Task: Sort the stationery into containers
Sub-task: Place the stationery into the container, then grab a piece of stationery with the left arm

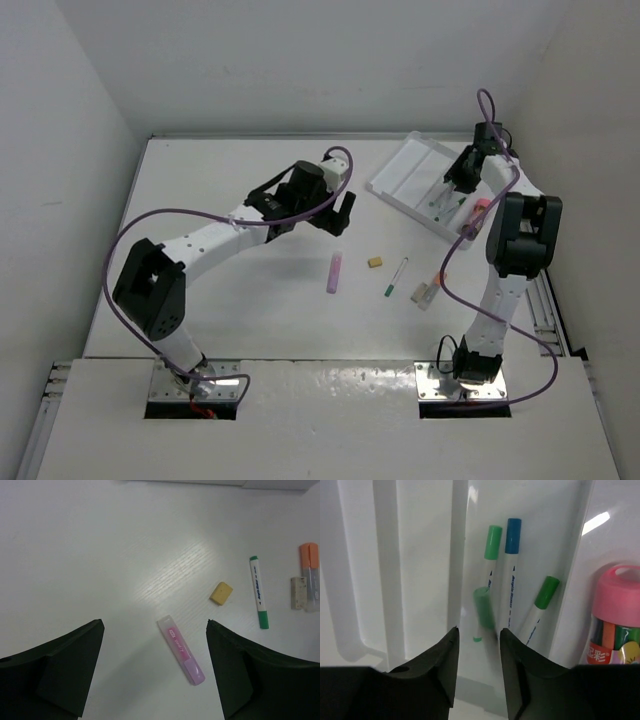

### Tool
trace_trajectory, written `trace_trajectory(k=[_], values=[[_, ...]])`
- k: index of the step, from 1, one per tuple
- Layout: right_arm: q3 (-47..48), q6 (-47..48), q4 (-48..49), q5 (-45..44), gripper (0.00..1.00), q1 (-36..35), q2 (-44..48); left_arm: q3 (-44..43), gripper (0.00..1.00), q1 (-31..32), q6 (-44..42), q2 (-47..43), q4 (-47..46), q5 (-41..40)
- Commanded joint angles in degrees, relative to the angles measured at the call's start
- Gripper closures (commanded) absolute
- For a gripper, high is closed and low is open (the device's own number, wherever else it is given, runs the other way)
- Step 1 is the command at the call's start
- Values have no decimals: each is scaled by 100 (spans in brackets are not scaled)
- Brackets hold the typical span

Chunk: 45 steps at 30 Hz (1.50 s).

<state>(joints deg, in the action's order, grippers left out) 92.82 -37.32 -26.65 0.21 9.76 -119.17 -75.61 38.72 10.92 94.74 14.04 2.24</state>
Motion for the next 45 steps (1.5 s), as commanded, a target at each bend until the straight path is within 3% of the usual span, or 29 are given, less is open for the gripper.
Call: trace_trajectory(k=[1,2,5,7,13,17,23,27,32,37,45], values=[[334,-109,257,-574,61,-97,-88,47,11,328,-151,-237,-227,-48],[360,-109,266,-644,50,-132,-123,47,12,390,-160,-219,-209,-48],[360,-82,257,-689,33,-158,7,21,12,671,-134,-158,-200,-92],[351,-56,196,-601,31,-159,157,-32,12,891,-81,-52,-191,-101],[-34,23,-85,495,43,227,1439,-664,18,1585,331,816,1,-39],[-570,285,-471,928,44,614,2432,-1481,23,1832,604,1818,414,101],[-2133,1068,-288,1201,43,1159,4285,-2729,32,1850,762,3268,784,207],[-2635,1455,-174,1315,43,1283,4867,-3354,39,1937,728,3858,1082,-126],[-2857,1649,-24,1421,43,1204,5185,-3679,48,2175,570,4254,1284,-557],[-2743,1737,-77,1438,44,1081,5194,-3689,64,2263,552,4483,1425,-936],[-2549,1983,-121,1429,43,888,5317,-3425,71,2315,473,4720,1663,-1437]])
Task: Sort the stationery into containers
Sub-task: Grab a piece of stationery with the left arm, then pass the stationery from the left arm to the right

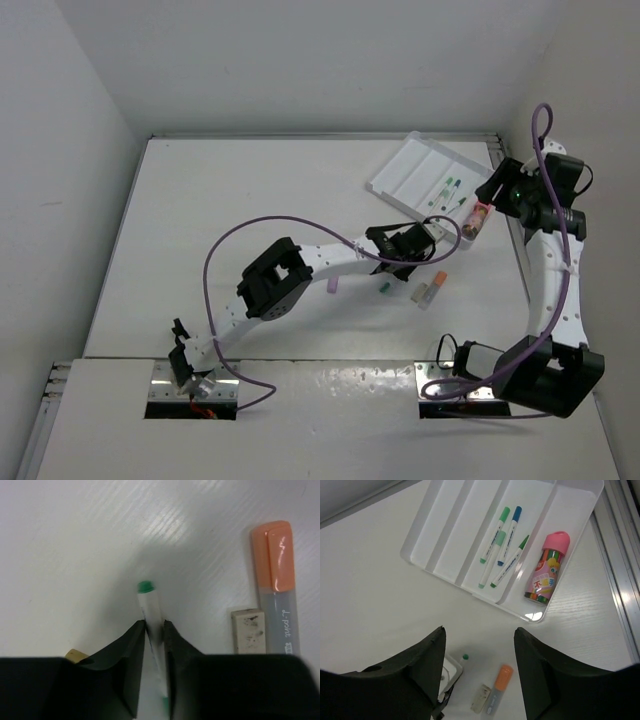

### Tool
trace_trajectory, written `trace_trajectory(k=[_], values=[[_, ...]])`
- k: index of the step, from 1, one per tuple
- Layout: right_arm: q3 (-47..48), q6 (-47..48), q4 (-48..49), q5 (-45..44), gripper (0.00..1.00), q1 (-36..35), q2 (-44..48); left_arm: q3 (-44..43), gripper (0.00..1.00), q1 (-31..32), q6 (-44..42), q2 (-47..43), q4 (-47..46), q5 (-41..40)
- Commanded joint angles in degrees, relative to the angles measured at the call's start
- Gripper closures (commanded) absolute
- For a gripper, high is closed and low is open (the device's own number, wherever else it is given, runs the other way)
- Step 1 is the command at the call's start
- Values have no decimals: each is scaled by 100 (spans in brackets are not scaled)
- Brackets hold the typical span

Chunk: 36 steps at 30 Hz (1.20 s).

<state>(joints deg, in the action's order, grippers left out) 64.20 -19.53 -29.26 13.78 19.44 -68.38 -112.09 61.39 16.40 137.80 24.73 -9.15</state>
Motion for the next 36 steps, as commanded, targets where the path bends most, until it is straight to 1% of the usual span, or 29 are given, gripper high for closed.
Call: trace_trajectory(k=[1,3,4,5,6,7,8,9,10,11,12,13,14,15,16,17,18,19,20,21,22,23,24,25,26,28,31,36], values=[[321,334,148,81,44,-151,316,240,79,23,-93,423,620,-307],[295,519,209,168,45,-239,430,275,88,-38,-67,319,603,-307],[207,660,271,230,45,-352,613,284,98,-82,116,214,560,-281],[146,983,402,474,47,-406,694,415,100,-222,196,-109,463,-167],[-12,1195,455,624,48,-458,781,521,100,-310,266,-313,306,16],[-92,1728,473,782,49,-581,869,635,100,-511,458,-532,-35,514],[-171,2142,473,1062,52,-634,1062,767,100,-618,565,-909,-160,824],[-380,2451,465,1178,54,-704,1185,838,100,-741,696,-1095,-466,1184],[-504,3141,439,1293,56,-844,1465,943,100,-986,1011,-1271,-678,1840],[-775,3488,421,1407,59,-915,1616,1153,100,-1093,1205,-1621,-854,2177],[-908,4109,429,1582,59,-1064,1774,1259,100,-1311,1608,-1746,-1230,2911],[-1040,4359,438,1662,60,-1126,1932,1356,100,-1444,1846,-2017,-1425,3232],[-1216,4587,386,1785,59,-1196,2221,1635,100,-1515,2084,-2150,-1645,3531],[-1243,5242,3,2178,57,-1319,2328,1777,100,-1663,2573,-2247,-2073,4047],[-1235,5632,-280,2390,55,-1416,2407,1909,100,-1726,2813,-2440,-2286,4270],[-1235,6036,-561,2575,50,-1513,2556,2145,100,-1770,3024,-2511,-2750,4472],[-1244,6675,-999,2855,48,-1748,2610,2270,100,-1831,3418,-2556,-2928,4770],[-1261,6986,-1168,2937,47,-1890,2663,2419,100,-1858,3622,-2687,-3139,4904],[-1348,7285,-1257,2981,46,-2300,2785,2681,100,-1884,4007,-2731,-3524,5105],[-1436,7758,-1267,2920,46,-2487,2838,2832,100,-1902,4185,-2793,-3737,5194],[-1637,7989,-1215,2815,46,-2663,2891,2964,100,-1893,4369,-2819,-3956,5247],[-1770,8513,-1014,2553,45,-3065,2987,3183,100,-1885,4702,-2846,-4324,5378],[-2032,8745,-873,2403,45,-3452,3041,3246,100,-1859,4949,-2837,-4571,5484],[-2122,9086,-732,2245,44,-3630,3041,3281,100,-1858,5012,-2837,-4652,5529],[-2192,9211,-548,2034,44,-3806,3015,3316,100,-1841,5065,-2846,-4696,5564],[-2193,9562,-511,1901,43,-4209,2823,3317,100,-1823,5205,-2855,-4811,5625],[-2131,9897,-502,1585,42,-4571,2602,3369,100,-1823,5338,-2864,-4925,5678],[-2192,10065,-186,1496,42,-4730,2338,3405,100,-1771,5382,-2908,-5022,5696]])
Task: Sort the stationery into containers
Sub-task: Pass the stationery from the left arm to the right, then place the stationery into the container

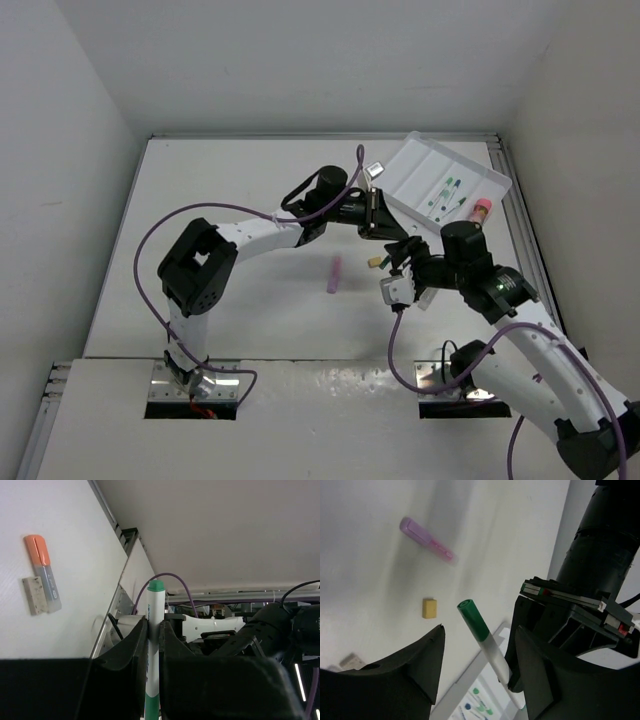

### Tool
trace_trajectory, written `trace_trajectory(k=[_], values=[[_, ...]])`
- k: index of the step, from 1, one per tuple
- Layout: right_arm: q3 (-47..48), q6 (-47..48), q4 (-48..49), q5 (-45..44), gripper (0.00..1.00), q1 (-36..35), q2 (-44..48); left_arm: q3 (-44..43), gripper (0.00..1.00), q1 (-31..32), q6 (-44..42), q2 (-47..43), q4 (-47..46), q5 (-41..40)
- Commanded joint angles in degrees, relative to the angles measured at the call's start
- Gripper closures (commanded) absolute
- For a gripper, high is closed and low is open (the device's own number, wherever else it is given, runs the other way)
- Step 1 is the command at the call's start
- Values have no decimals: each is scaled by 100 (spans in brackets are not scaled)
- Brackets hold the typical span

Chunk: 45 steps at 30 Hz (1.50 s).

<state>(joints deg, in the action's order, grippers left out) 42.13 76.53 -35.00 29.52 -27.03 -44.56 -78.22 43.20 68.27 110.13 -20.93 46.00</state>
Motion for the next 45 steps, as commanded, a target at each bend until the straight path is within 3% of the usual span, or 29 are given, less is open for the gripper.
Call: trace_trajectory(k=[1,5,7,8,9,12,16,19,20,23,25,26,28,35,39,45], values=[[-29,546,502,-95,43,-144,-62,8,100,83,222,-141,-465,181],[-275,793,758,-227,53,-312,-115,-10,100,154,274,-140,-526,199],[-302,802,872,-315,64,-330,-141,-1,99,154,283,-158,-526,208],[-284,724,907,-315,70,-338,-159,-1,89,145,283,-167,-526,208],[-249,523,969,-315,82,-338,-150,25,79,127,275,-202,-518,182],[-196,153,1196,-262,100,-365,-71,0,51,13,126,-281,-351,68],[-205,-769,1706,-463,100,-365,43,-341,26,-329,-585,-334,778,-353],[-92,-2375,2654,-954,100,-312,-61,-580,10,-777,-1253,-509,1492,-1056],[5,-3459,3074,-1514,100,-208,-166,-616,1,-1004,-1551,-605,1617,-1458],[768,-5844,3123,-2712,100,424,-965,-1054,0,-1244,-2544,-668,2845,-2671],[1757,-7041,2642,-2916,100,1177,-1861,-1248,0,-1200,-3211,-694,3618,-3445],[2059,-8108,2152,-2934,100,1408,-2160,-1231,0,-1174,-3363,-764,3726,-3901],[2709,-9080,1832,-3065,100,1882,-2905,-1057,0,-1104,-3757,-904,3920,-4316],[3905,-10481,1480,-3443,100,2676,-4683,-1171,0,-971,-5288,-826,5045,-4750],[4672,-11360,1048,-3444,100,3246,-5930,-258,0,-989,-5692,-1483,4441,-4459],[5322,-11301,1444,-3838,100,3353,-6855,280,0,-884,-5966,-1881,4175,-4468]])
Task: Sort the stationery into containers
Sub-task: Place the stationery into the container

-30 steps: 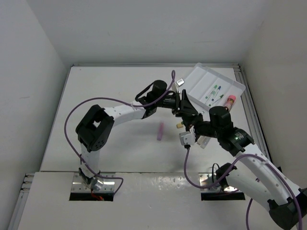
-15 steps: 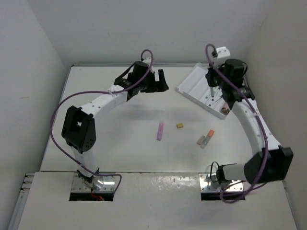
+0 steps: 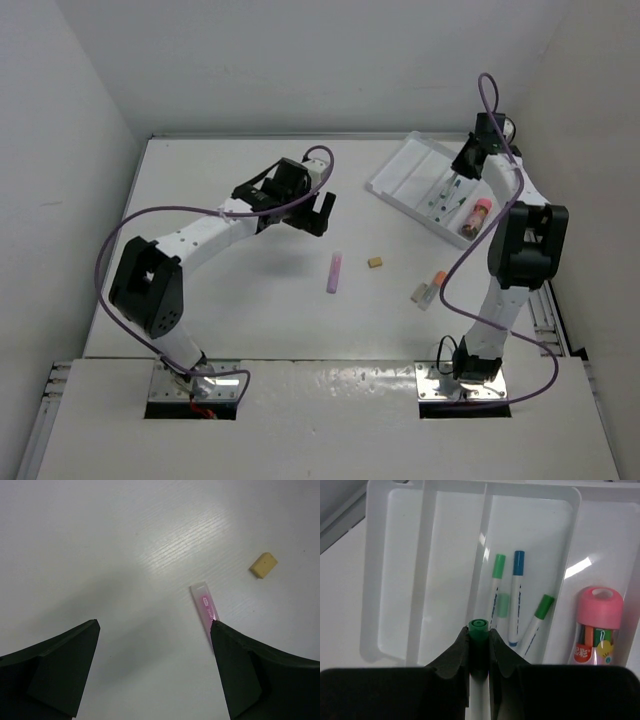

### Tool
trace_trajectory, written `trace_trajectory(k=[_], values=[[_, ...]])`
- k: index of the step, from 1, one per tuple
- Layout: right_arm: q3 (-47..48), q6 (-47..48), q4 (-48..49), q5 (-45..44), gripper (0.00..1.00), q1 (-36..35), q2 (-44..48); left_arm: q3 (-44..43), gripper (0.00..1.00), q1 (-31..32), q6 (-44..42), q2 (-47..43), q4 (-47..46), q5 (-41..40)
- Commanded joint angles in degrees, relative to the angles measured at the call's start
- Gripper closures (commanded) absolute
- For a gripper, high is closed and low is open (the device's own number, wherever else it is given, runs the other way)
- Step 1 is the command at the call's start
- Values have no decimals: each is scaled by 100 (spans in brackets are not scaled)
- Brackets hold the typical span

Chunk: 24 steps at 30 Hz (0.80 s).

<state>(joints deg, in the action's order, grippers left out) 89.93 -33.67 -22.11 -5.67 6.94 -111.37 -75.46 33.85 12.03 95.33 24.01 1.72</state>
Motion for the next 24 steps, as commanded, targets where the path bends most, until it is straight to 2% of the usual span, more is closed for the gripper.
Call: trace_trajectory(k=[1,7,8,9,10,11,15,19,23,24], values=[[769,-254,198,-329,100,-26,-444,49,1,87,-368,-401,-248,-31],[1316,-61,225,-399,100,-105,-1097,268,0,122,-438,-471,-107,39],[1334,-69,233,-443,97,-122,-1158,295,0,157,-473,-480,-81,5],[1308,-52,225,-626,84,-175,-1176,321,0,175,-474,-480,-20,-4],[1290,-52,198,-767,74,-193,-1176,348,0,184,-456,-463,24,-5],[1247,-52,163,-882,71,-202,-1159,357,0,193,-421,-402,86,30],[1036,-78,93,-1015,47,-184,-1001,462,0,228,-202,-191,367,153],[1053,-104,-153,-779,43,-9,-606,567,0,306,35,-120,341,285],[1246,-105,-828,299,50,193,113,568,3,579,177,125,236,400],[1168,-35,-891,495,52,246,307,541,7,701,185,205,244,382]])
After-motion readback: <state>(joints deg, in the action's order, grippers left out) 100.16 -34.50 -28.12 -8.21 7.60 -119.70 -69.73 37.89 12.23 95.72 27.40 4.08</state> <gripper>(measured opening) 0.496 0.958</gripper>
